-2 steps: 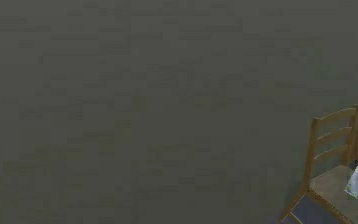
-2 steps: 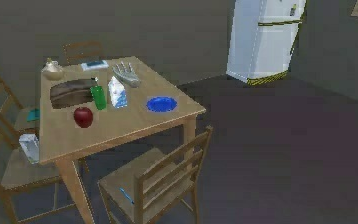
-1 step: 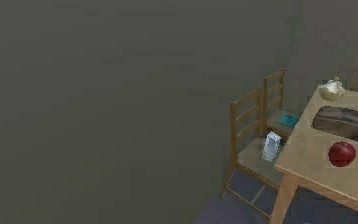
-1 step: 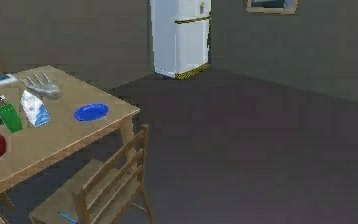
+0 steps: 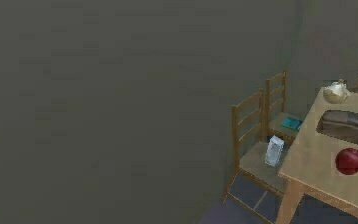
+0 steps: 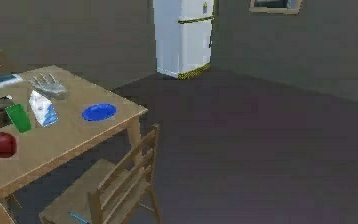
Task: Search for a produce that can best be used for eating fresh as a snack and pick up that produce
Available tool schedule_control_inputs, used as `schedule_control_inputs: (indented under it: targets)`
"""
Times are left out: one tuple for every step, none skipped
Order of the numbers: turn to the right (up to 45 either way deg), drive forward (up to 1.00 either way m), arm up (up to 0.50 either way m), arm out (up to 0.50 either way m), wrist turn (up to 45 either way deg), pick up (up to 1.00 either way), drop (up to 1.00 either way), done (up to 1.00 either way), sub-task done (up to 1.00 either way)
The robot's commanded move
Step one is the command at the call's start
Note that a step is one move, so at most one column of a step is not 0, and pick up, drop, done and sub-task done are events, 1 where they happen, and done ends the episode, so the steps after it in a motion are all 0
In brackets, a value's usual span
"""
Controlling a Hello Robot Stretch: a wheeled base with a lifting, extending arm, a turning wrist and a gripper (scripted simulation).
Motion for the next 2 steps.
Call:
schedule_control_inputs:
  targets:
    - [-39.0,0.00,0.00,0.00,0.0,0.00,0.00,0.00,0.00]
    - [45.0,0.00,0.00,0.00,0.0,0.00,0.00,0.00,0.00]
